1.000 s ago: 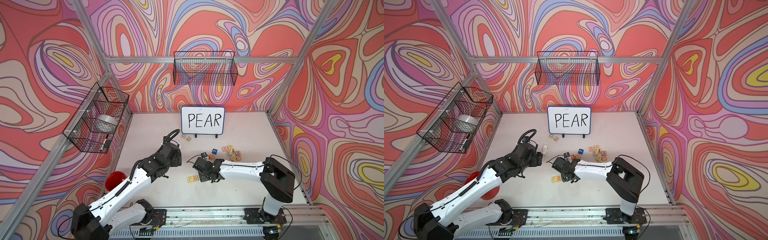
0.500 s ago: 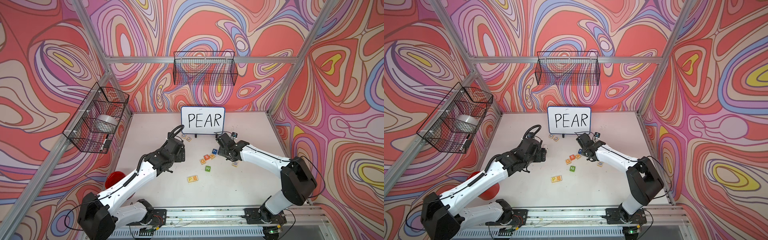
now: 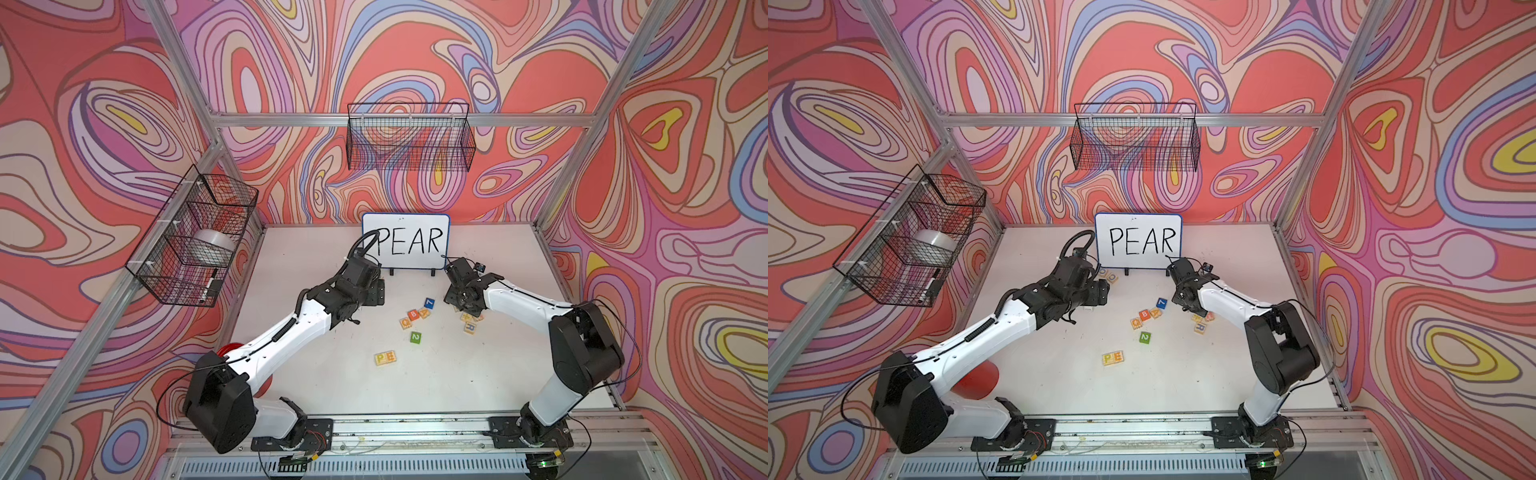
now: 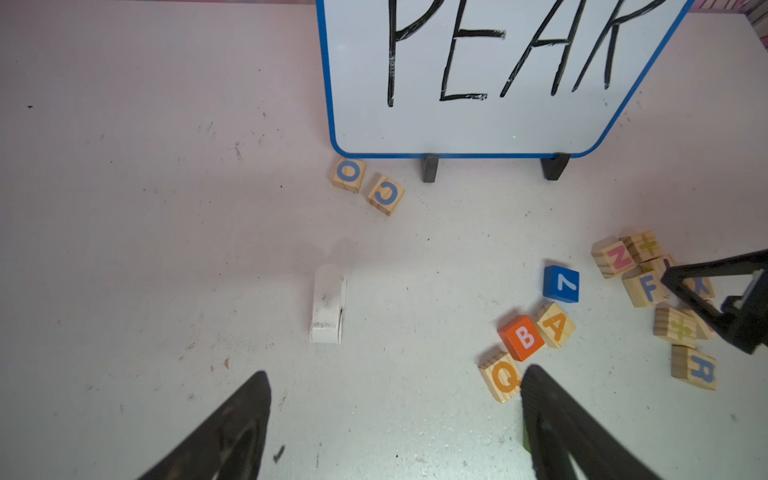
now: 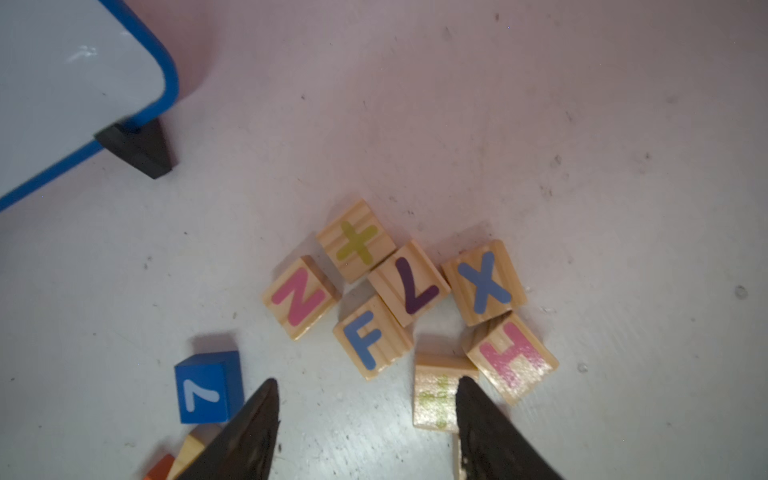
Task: Spell the uppercase word “pear” with letter blocks
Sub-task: Pick up the letter block from the center of the board.
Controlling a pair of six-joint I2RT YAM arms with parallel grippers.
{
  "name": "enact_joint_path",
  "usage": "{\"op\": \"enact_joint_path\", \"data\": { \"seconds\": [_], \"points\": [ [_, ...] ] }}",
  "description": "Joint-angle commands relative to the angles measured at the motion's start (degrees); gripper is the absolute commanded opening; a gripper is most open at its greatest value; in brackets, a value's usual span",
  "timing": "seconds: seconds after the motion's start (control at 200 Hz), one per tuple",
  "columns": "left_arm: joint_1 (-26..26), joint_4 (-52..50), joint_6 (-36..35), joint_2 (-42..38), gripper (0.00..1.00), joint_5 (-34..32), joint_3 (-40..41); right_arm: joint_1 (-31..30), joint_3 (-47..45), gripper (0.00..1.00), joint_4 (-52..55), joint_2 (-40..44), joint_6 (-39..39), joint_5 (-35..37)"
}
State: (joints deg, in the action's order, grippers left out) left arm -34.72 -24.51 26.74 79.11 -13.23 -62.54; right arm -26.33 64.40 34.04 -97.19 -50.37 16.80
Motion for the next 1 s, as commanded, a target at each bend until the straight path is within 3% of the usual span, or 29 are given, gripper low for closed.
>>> {"op": "enact_joint_path", "data": {
  "seconds": [0.0, 0.366, 0.586, 0.701, 0.811, 0.997],
  "points": [
    [0.8, 2.0, -1.2, 0.4, 0.90, 1.3, -1.3, 0.1, 2.8, 0.68, -1.9, -1.0, 2.8, 0.6],
    [5.5, 4.5, 1.9, -5.3, 0.91, 5.6, 8.0, -0.8, 3.3, 0.64, -6.0, -4.0, 1.1, -7.2],
    [7.8, 5.1, 1.2, -5.5, 0.91, 8.6, 10.5, -5.1, 7.5, 0.64, -1.1, -7.2, 2.7, -5.5],
    [8.1, 5.7, 1.4, -5.8, 0.91, 8.8, 10.8, -6.2, 6.6, 0.63, -3.3, -7.6, -0.6, -7.4],
    [8.0, 6.2, 2.2, -6.5, 0.91, 8.8, 11.6, -6.3, 7.5, 0.63, 0.9, -9.3, -8.7, -8.5],
    [8.1, 4.4, 2.3, -8.9, 0.91, 7.0, 11.9, -6.9, 3.8, 0.60, -2.4, -8.5, -18.6, -10.0]
  ]
}}
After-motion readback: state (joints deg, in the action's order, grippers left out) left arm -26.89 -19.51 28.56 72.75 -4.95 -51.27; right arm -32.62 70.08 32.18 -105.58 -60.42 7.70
